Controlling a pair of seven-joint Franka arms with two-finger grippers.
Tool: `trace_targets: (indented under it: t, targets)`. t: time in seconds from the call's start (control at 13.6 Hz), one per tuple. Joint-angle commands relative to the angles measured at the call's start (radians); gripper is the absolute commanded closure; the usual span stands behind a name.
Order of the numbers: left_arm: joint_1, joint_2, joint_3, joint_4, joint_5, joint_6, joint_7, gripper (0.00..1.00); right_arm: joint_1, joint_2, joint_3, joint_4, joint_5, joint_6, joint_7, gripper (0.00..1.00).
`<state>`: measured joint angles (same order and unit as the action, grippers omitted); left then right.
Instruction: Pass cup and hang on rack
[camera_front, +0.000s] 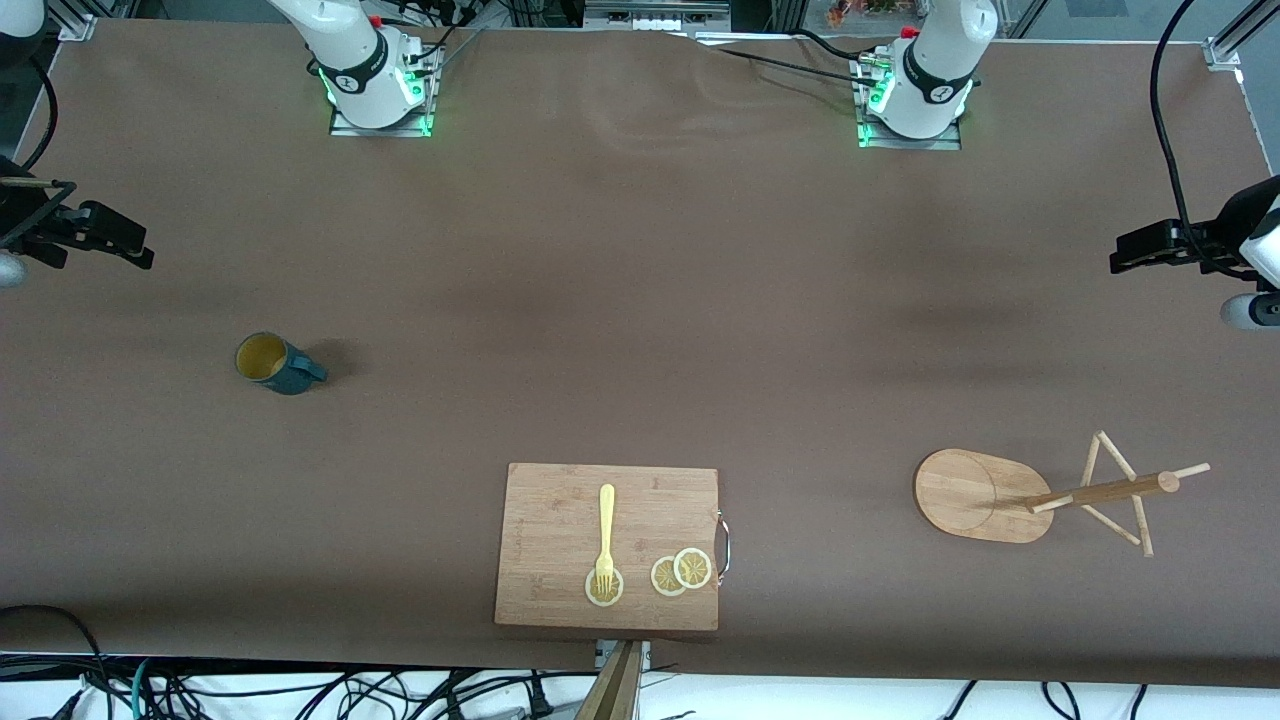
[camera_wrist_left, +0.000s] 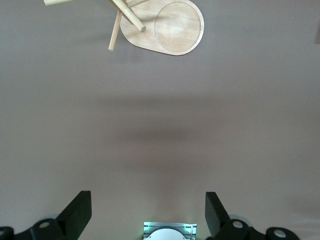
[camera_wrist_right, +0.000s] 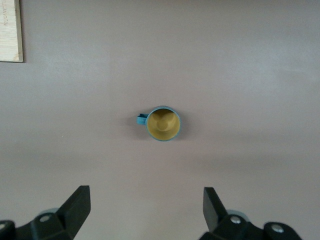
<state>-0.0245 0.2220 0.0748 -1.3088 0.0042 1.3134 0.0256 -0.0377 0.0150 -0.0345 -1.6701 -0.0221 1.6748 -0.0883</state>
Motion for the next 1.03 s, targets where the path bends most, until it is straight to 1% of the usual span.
trace_targets:
  t: [0.0, 0.07, 0.29, 0.95]
  targets:
    - [0.011, 0.013, -0.007, 0.029, -0.015, -0.008, -0.006, 0.0, 0.004, 0.003, 0.008, -0.033, -0.004, 0.072, -0.007, 0.0]
    - [0.011, 0.013, -0.007, 0.029, -0.015, -0.008, -0.006, 0.0, 0.001, 0.006, 0.005, -0.031, 0.011, 0.077, -0.011, 0.0]
    - [0.011, 0.013, -0.007, 0.029, -0.015, -0.008, -0.006, 0.0, -0.001, 0.007, 0.001, -0.028, 0.011, 0.062, -0.059, 0.0]
    - [0.011, 0.013, -0.007, 0.029, -0.015, -0.01, -0.006, 0.0, -0.001, 0.019, -0.001, -0.03, 0.013, 0.06, -0.045, 0.0]
